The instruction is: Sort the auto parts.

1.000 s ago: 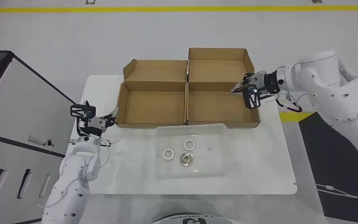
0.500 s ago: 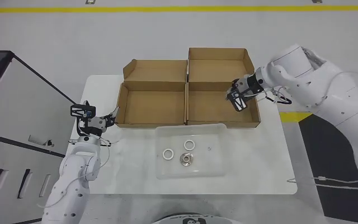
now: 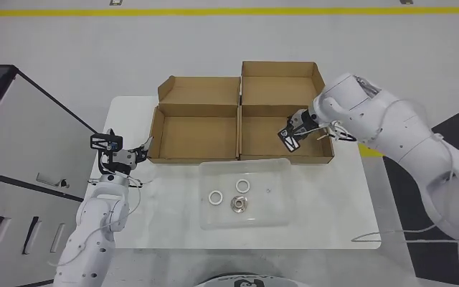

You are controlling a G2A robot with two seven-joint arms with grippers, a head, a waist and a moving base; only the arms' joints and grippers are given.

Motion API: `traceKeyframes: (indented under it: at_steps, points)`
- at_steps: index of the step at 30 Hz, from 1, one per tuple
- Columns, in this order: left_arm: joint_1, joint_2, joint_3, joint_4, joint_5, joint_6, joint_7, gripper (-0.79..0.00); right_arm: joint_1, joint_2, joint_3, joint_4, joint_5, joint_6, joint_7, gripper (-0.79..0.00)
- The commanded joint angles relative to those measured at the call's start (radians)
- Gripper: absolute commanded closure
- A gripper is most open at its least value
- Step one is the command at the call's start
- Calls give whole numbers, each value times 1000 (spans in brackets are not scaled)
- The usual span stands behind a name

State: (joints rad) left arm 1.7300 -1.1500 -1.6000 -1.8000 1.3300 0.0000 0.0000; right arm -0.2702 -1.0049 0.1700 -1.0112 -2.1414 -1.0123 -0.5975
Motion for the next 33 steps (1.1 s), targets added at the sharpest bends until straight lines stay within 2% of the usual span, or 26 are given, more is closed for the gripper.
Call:
traceKeyframes:
  at_steps: [1,9,17,29,30,31,32,33]
  points:
    - [0,0,0,0,0,0,0,-785,-2,-14,0,25,-29,0,7,0]
    - [0,0,0,0,0,0,0,-785,-9,-70,0,149,-127,0,-9,0]
    - [0,0,0,0,0,0,0,-785,-18,-117,0,293,-110,0,-38,0]
    - [0,0,0,0,0,0,0,-785,-27,-164,0,393,-124,0,-67,0]
    - [0,0,0,0,0,0,0,-785,-28,-168,0,399,-129,0,-69,-15]
    - [0,0,0,0,0,0,0,-785,-29,-171,0,405,-134,0,-70,-191]
    - [0,0,0,0,0,0,0,-785,-29,-175,0,411,-137,0,-74,-225]
    - [0,0,0,0,0,0,0,-785,-29,-178,0,418,-139,0,-78,-222]
